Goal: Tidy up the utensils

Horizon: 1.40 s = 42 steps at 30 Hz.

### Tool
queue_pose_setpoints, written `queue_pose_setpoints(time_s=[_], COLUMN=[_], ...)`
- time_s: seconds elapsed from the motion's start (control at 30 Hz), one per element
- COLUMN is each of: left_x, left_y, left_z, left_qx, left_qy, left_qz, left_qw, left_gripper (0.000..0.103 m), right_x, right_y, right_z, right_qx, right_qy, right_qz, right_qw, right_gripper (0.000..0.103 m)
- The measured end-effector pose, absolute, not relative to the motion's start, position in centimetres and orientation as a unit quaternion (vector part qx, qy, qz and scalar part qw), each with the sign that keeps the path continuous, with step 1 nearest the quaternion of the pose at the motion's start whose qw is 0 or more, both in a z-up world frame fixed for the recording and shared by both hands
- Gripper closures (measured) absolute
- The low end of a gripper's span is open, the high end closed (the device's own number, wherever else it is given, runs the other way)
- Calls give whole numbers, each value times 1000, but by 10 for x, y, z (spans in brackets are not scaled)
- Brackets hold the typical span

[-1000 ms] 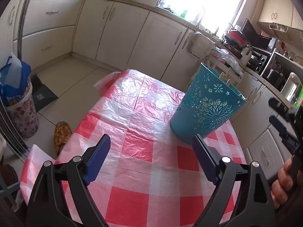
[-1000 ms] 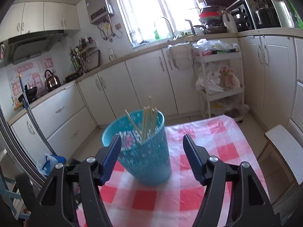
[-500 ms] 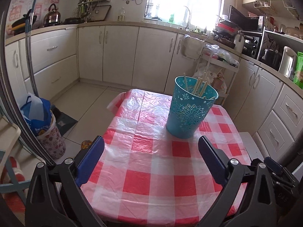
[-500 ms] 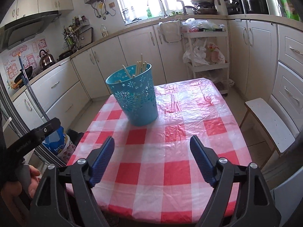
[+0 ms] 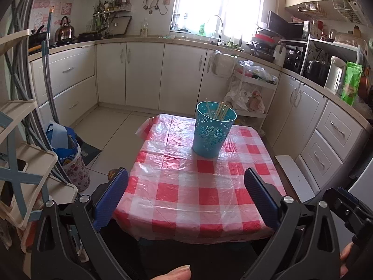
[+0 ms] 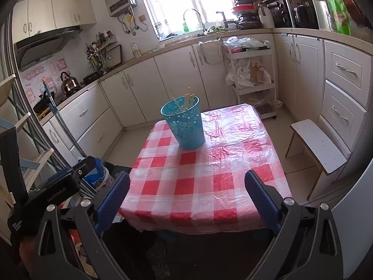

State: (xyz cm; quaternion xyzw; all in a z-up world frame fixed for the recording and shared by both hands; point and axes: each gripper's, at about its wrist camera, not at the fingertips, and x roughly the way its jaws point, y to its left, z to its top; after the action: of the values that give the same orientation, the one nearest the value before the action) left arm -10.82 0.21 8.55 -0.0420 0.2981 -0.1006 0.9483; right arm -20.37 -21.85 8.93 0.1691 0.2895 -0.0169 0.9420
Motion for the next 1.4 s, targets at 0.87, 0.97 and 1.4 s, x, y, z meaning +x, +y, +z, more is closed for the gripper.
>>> queue_pose_setpoints(time_s=[0.87,0.97,1.4], left_x=[-218,-225,-227], left_y=[24,24,17], left_z=[125,129,133], left_qx=[-28,-26,-16], left_qy=[270,261,264], left_qz=[-82,-77,-81], left_qw=[959,962,961], left_gripper=[8,8,8], right_x=[-306,-307,-309], right_y=[-165,-162,-159], right_z=[109,110,110], right_qx=[128,124,122], right_qy=[277,276,278], right_qz=[-28,-27,-28], right_qw=[952,953,953], right_gripper=[7,7,7])
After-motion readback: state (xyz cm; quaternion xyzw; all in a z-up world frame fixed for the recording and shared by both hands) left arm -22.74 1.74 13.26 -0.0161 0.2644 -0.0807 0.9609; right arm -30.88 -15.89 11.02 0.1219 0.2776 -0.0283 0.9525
